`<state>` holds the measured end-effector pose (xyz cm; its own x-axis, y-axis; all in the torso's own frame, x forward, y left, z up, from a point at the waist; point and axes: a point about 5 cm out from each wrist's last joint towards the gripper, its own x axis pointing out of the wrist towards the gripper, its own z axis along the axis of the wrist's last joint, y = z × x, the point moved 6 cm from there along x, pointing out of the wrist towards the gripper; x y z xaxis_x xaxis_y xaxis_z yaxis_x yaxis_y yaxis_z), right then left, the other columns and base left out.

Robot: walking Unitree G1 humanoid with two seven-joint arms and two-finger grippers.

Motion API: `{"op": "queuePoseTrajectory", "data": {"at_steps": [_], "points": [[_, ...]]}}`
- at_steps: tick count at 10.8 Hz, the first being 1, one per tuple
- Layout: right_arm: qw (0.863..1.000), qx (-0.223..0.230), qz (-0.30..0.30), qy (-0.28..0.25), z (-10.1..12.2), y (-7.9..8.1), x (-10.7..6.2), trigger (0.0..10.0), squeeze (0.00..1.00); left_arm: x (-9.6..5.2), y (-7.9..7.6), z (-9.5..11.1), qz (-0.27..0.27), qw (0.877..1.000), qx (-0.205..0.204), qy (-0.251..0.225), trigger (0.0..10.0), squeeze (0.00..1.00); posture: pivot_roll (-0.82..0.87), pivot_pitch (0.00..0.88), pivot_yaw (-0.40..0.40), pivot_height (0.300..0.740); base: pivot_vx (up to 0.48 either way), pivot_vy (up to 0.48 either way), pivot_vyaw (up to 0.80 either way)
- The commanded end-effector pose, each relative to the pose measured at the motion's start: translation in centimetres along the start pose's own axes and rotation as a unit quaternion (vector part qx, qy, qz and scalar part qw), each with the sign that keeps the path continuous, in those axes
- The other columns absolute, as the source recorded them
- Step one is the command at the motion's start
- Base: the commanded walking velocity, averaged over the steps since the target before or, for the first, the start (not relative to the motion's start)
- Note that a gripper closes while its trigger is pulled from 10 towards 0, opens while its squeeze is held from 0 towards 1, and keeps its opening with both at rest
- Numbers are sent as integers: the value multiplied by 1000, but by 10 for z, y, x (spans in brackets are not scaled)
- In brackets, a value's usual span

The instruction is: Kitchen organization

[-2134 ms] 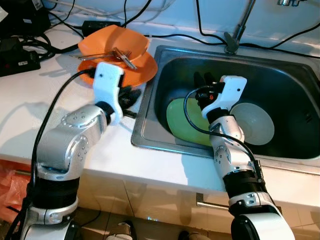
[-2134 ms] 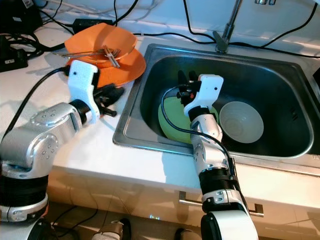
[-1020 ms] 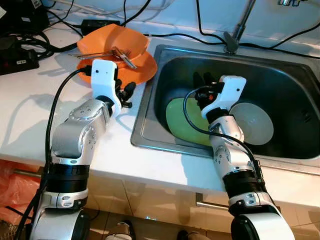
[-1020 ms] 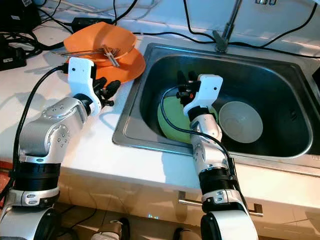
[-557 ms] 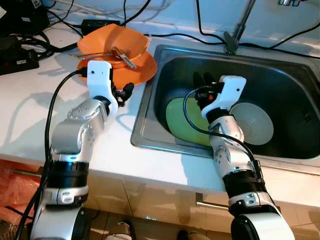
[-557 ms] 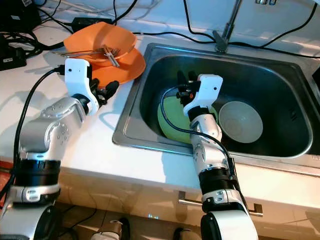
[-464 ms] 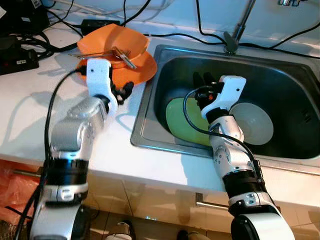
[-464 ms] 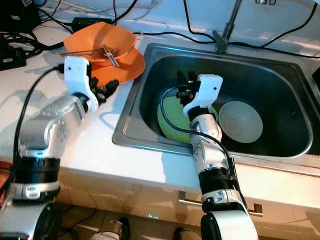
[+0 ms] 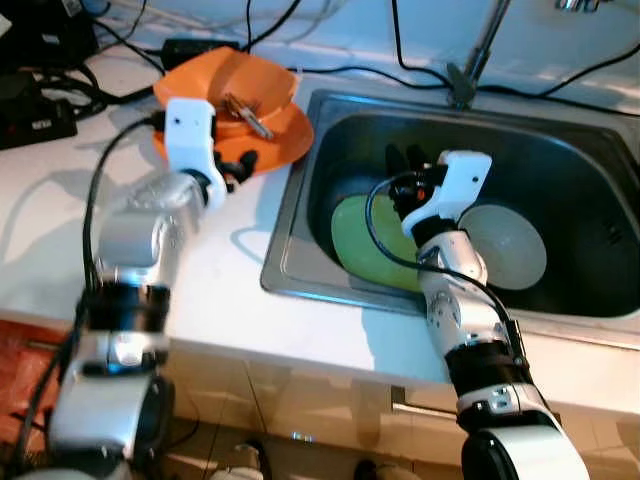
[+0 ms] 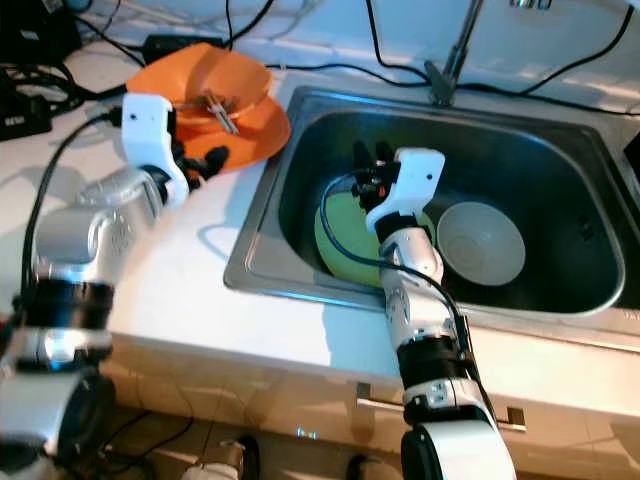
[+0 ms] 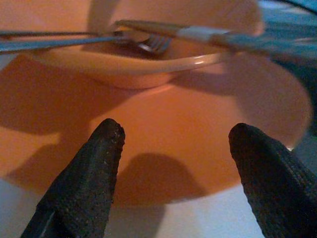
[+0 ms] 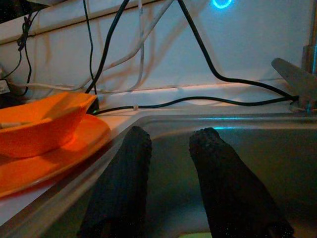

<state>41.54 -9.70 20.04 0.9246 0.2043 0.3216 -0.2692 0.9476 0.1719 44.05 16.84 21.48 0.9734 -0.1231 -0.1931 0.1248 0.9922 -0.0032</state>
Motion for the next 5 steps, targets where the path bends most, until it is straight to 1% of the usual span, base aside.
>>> {"op": "queuePoseTrajectory", "data": {"at_steps": [1,2,3,5], "points": [[1000,5,-11,17,-10,-7,-6,10000,0,3,1,5,-3,1000,11,-2,10000,0,91,158,-14,740,0,0,0],[1000,5,-11,17,-10,-7,-6,10000,0,8,2,5,-8,1000,14,4,10000,0,90,159,-12,740,0,0,0],[1000,5,-12,17,-10,-8,-6,10000,0,15,9,5,3,1000,24,17,10000,0,90,159,-8,740,0,0,0],[1000,5,-14,16,-9,-9,-6,10000,0,22,14,8,5,999,40,25,10000,0,91,155,-2,740,0,0,0]]}}
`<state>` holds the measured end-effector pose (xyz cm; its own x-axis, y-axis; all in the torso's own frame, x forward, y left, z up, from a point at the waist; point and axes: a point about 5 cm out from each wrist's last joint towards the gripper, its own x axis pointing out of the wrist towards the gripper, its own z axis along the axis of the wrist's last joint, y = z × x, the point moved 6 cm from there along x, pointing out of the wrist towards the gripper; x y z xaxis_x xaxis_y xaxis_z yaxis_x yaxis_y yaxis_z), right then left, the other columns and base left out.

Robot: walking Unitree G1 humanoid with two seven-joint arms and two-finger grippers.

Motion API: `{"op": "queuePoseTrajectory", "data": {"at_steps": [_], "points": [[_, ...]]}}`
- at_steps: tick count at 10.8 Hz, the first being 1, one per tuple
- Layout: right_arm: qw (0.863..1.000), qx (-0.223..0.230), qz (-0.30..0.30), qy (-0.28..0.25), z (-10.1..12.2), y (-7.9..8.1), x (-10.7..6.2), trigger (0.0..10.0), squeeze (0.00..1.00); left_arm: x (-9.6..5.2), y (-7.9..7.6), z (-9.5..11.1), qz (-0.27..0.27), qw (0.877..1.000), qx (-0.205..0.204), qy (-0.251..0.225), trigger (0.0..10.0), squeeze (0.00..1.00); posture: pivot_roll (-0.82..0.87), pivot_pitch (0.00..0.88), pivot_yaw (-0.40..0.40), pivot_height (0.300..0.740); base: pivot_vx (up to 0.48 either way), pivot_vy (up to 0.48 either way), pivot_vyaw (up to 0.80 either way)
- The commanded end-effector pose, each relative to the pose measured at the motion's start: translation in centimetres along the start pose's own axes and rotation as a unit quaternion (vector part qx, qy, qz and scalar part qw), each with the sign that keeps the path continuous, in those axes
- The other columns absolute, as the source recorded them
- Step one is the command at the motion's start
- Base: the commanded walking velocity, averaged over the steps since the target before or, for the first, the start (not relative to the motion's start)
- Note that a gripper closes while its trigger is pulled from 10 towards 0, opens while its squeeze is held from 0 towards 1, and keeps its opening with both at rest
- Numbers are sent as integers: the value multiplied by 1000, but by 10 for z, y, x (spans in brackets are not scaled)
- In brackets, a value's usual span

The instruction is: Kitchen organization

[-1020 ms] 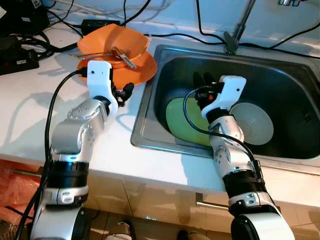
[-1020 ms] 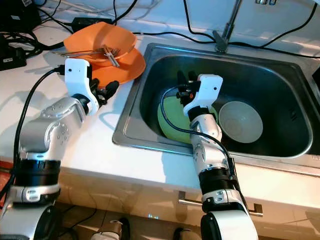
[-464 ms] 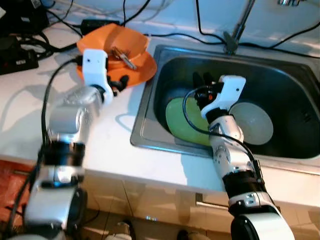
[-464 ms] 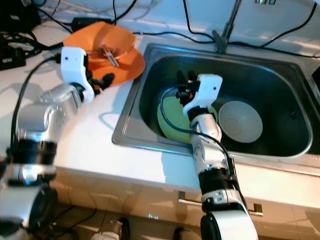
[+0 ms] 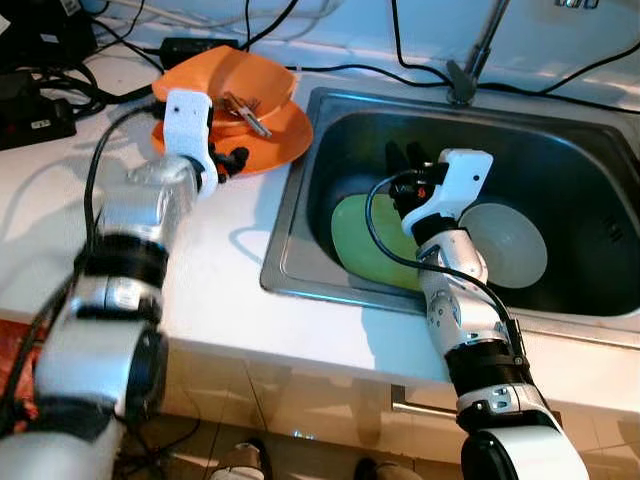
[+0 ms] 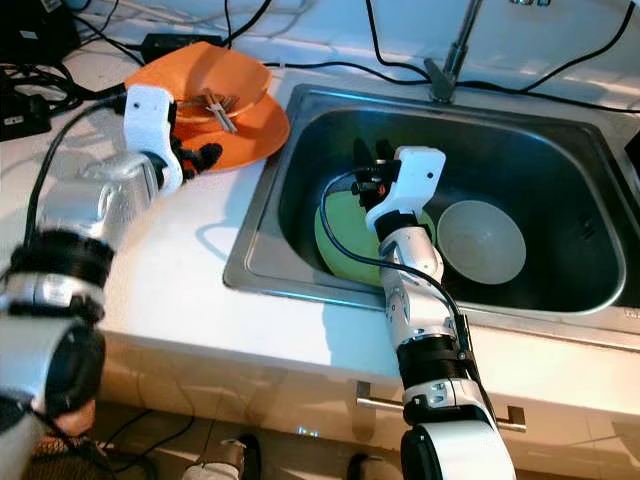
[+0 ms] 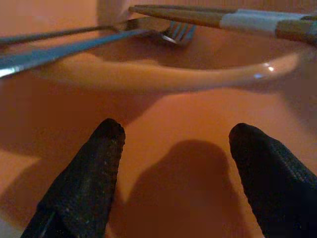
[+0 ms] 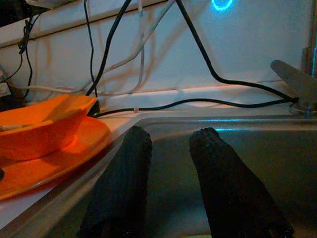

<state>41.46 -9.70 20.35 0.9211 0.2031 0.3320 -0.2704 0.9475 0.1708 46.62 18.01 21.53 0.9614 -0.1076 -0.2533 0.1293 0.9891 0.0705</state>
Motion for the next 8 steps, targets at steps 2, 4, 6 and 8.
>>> {"op": "queuePoseTrajectory", "data": {"at_steps": [2,4,6,8], "points": [[1000,7,-13,22,-13,-8,-6,10000,0,5,-5,10,-19,999,30,1,10000,0,97,154,2,740,0,0,0],[1000,9,-12,22,-13,-6,-6,10000,0,7,-8,2,-36,998,42,25,10000,0,102,155,5,740,0,0,0],[1000,10,-13,23,-13,-7,-7,10000,0,7,-10,-14,-51,996,49,56,10000,0,107,166,6,740,0,0,0],[1000,10,-15,24,-14,-8,-8,10000,0,-1,-14,-35,-78,991,55,90,10000,0,117,176,9,740,0,0,0]]}}
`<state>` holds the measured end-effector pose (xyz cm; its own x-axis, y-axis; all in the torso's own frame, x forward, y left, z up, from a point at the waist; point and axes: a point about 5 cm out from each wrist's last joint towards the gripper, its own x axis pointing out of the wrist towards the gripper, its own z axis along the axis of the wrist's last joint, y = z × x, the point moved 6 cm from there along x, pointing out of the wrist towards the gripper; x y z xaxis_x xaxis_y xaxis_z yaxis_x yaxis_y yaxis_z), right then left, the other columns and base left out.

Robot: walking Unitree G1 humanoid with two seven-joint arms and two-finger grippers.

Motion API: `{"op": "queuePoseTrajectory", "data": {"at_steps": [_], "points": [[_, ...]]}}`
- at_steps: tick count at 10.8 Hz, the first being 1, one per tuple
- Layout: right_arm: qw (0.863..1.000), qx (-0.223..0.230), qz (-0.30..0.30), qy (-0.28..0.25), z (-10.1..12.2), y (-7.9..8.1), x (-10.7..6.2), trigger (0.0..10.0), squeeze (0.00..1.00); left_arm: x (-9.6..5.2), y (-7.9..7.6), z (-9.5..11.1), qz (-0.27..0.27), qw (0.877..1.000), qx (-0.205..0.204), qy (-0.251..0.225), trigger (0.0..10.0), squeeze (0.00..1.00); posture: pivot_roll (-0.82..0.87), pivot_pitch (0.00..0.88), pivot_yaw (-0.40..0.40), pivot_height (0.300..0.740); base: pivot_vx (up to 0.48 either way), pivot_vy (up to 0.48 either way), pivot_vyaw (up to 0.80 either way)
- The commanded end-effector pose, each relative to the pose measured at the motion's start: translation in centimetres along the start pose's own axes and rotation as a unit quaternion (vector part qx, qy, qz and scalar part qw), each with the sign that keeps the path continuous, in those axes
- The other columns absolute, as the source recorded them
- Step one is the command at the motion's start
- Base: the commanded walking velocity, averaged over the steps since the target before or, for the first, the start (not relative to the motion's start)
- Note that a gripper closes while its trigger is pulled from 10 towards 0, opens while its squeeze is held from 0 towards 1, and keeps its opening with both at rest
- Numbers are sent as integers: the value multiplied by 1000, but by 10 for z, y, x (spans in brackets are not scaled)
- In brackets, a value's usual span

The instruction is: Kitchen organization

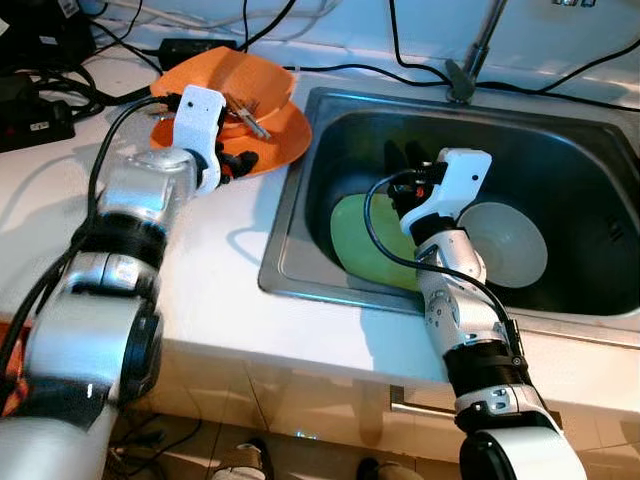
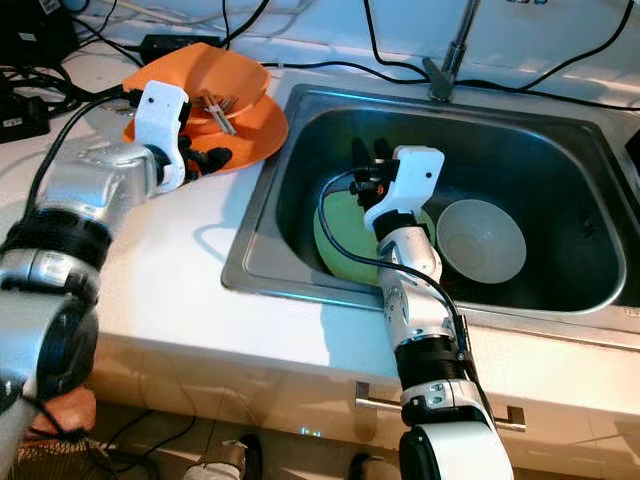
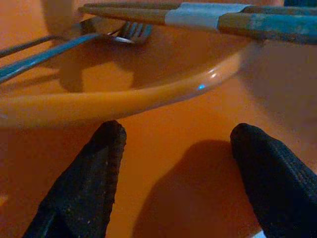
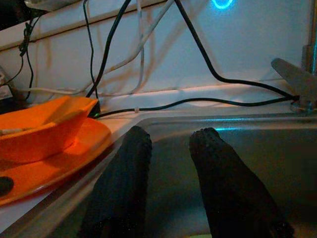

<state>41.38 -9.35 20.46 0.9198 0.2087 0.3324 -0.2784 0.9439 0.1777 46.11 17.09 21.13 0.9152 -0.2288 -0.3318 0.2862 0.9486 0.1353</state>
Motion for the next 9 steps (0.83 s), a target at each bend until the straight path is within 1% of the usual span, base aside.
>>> {"op": "queuePoseTrajectory", "data": {"at_steps": [1,3,4,5,7,8,9], "points": [[1000,6,-19,24,-14,-11,-8,10000,0,-2,-7,-33,-19,998,-4,59,10000,0,122,179,8,740,0,0,0],[999,8,-18,26,-16,-11,-9,10000,0,-17,-10,-34,-26,998,-5,59,10000,0,142,185,7,740,0,0,0],[999,11,-17,29,-18,-9,-9,10000,0,-32,-17,-40,-31,997,-12,63,10000,0,155,187,7,740,0,0,0],[999,11,-16,30,-18,-9,-9,10000,0,-40,-19,-42,-32,997,-15,65,10000,0,158,187,7,740,0,0,0],[999,13,-15,30,-18,-9,-8,10000,0,-70,-22,-53,-16,997,-31,75,10000,0,182,196,-3,740,0,0,0],[999,14,-15,31,-18,-9,-8,10000,0,-80,-24,-57,-12,996,-36,79,10000,0,193,200,-7,740,0,0,0],[999,14,-13,33,-19,-9,-8,10000,0,-96,-24,-65,0,995,-46,87,10000,0,207,204,-15,740,0,0,0]]}}
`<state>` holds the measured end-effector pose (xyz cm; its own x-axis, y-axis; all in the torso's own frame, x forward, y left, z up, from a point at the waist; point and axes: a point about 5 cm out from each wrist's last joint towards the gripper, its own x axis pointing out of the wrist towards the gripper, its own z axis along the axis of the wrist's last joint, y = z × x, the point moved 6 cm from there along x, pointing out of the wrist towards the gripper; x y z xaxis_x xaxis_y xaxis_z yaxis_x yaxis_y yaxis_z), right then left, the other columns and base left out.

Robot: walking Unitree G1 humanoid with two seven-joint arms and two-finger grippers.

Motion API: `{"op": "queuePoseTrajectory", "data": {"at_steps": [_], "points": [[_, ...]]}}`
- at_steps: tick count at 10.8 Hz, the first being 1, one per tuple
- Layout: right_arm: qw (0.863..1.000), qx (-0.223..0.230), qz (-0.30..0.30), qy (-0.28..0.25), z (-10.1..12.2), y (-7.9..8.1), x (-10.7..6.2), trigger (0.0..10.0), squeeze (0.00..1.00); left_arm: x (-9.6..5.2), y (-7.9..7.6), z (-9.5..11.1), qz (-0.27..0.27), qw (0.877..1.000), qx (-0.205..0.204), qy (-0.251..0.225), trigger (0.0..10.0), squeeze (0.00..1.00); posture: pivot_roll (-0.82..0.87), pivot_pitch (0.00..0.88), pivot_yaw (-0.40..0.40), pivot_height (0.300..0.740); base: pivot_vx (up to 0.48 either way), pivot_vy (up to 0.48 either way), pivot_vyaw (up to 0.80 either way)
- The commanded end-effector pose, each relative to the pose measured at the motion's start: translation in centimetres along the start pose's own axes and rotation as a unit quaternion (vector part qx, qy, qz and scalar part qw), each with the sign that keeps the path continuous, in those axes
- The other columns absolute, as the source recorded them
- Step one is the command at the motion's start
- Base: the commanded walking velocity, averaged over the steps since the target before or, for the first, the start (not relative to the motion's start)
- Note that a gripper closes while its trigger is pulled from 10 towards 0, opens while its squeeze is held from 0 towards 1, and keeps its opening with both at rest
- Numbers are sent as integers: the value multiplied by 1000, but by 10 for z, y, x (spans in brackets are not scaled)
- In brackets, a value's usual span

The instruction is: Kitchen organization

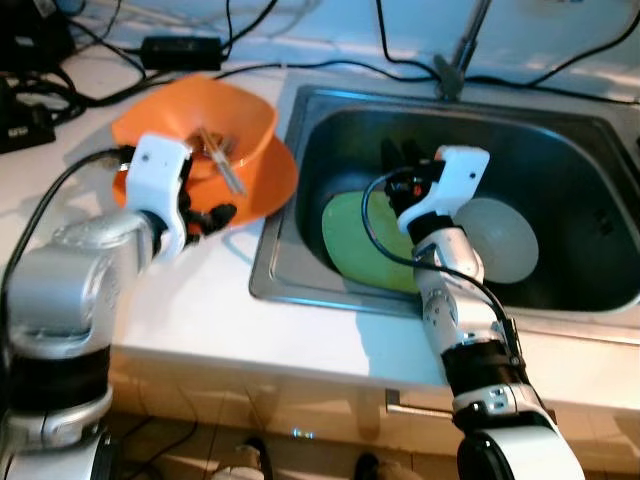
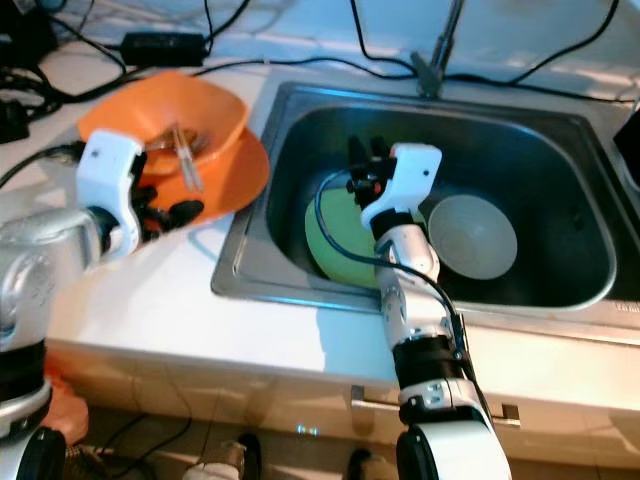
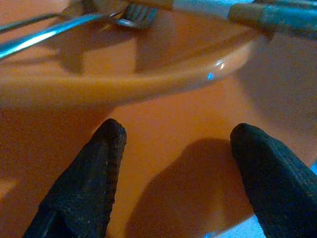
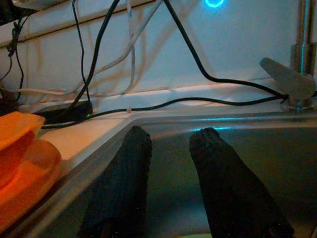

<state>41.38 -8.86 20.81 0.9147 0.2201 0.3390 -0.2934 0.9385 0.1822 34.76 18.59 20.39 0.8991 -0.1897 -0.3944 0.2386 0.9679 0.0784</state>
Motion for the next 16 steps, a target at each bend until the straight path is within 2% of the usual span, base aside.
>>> {"op": "queuePoseTrajectory", "data": {"at_steps": [1,4,6,8,10,11,12,13,16], "points": [[999,11,-18,37,-22,-13,-10,10000,0,-8,-3,-31,4,998,-23,61,10000,0,225,210,-26,740,0,0,0],[999,13,-9,43,-23,-11,-7,10000,0,-40,-8,-41,25,997,-41,62,10000,0,252,227,-53,740,0,0,0],[999,15,-1,47,-25,-7,-4,10000,0,-53,-15,-48,23,998,-28,52,10000,0,269,231,-63,740,0,0,0],[999,16,0,47,-24,-7,-2,10000,0,-64,-18,-37,25,999,-4,20,10000,0,279,231,-66,740,0,0,0],[999,17,2,47,-25,-6,0,10000,0,-67,-20,-36,27,1000,-2,12,10000,0,282,226,-66,740,0,0,0],[999,18,2,46,-25,-6,0,10000,0,-66,-24,-27,23,1000,3,-5,10000,0,276,214,-64,740,0,0,0],[999,18,1,44,-23,-7,1,10000,0,-64,-28,-2,19,999,-7,-50,10000,0,267,205,-63,740,0,0,0],[999,17,0,40,-21,-8,3,10000,0,-63,-31,9,14,998,-11,-67,10000,0,264,200,-63,740,0,0,0],[999,16,2,38,-21,-7,3,10000,0,-60,-32,21,5,997,-10,-79,10000,0,253,187,-64,740,0,0,0]]}}
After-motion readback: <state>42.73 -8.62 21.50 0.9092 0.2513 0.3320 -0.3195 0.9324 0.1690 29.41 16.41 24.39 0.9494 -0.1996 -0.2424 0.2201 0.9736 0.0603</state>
